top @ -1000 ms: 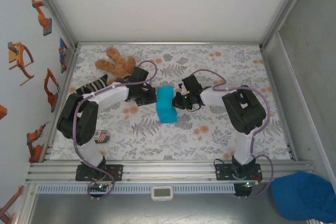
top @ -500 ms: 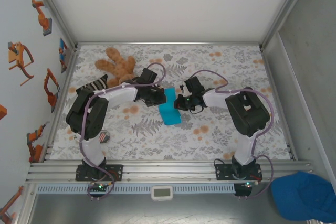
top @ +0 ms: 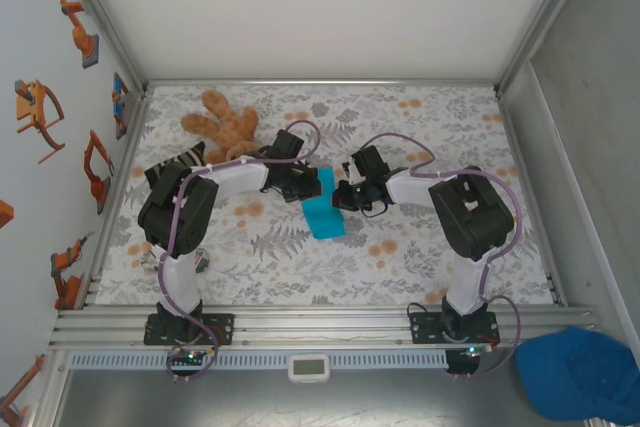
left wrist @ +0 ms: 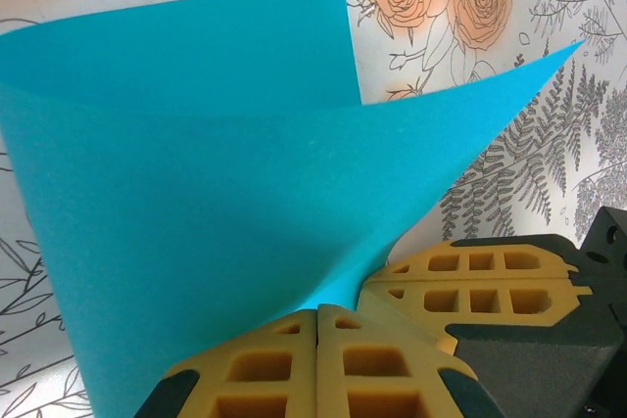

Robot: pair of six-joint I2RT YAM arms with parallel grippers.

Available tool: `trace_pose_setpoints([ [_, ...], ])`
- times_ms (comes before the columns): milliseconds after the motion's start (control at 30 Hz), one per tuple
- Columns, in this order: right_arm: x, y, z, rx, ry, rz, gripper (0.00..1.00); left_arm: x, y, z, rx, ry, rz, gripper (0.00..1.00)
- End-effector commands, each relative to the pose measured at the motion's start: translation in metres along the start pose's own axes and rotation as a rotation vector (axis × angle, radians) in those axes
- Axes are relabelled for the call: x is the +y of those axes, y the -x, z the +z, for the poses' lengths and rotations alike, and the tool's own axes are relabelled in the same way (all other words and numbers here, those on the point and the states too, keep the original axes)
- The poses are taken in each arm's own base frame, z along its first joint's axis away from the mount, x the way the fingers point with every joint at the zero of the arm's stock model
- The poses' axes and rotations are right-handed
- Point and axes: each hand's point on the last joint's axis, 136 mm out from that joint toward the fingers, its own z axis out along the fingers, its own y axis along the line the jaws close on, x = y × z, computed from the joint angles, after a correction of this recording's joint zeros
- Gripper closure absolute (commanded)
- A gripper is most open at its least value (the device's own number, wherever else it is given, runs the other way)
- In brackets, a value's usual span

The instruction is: Fold a paper plane with a square sheet of paper (pick it up from the middle)

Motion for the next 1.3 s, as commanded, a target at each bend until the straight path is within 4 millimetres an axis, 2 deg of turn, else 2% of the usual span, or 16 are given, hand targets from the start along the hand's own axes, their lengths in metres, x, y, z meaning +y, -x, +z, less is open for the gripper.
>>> trace_pose_setpoints([
  [0,-0.094,-0.084,0.009,0.257,-0.33,0.148,1.0,-0.005,0.007,0.003,-0.003,-0.026,0.007,0.96],
  [367,-0.092,-0.08,0.01,0.259,-0.329,0.139,1.0,0.009,0.01,0.01,0.013,-0.029,-0.011,0.96],
  [767,-0.097,-0.083,0.009,0.267,-0.347,0.143,1.0,0.047,0.013,0.017,-0.012,-0.022,-0.014,0.96],
  [1000,-0.099,-0.086,0.009,0.27,-0.352,0.149,1.0,0.07,0.031,0.012,-0.06,0.01,0.005,0.96],
  [1133,-0.102,-0.088,0.009,0.272,-0.359,0.155,1.0,0.065,0.049,-0.004,-0.089,0.046,0.055,0.96],
  [1267,-0.103,-0.091,0.008,0.274,-0.363,0.162,1.0,0.034,0.059,-0.03,-0.129,-0.011,0.093,0.95],
])
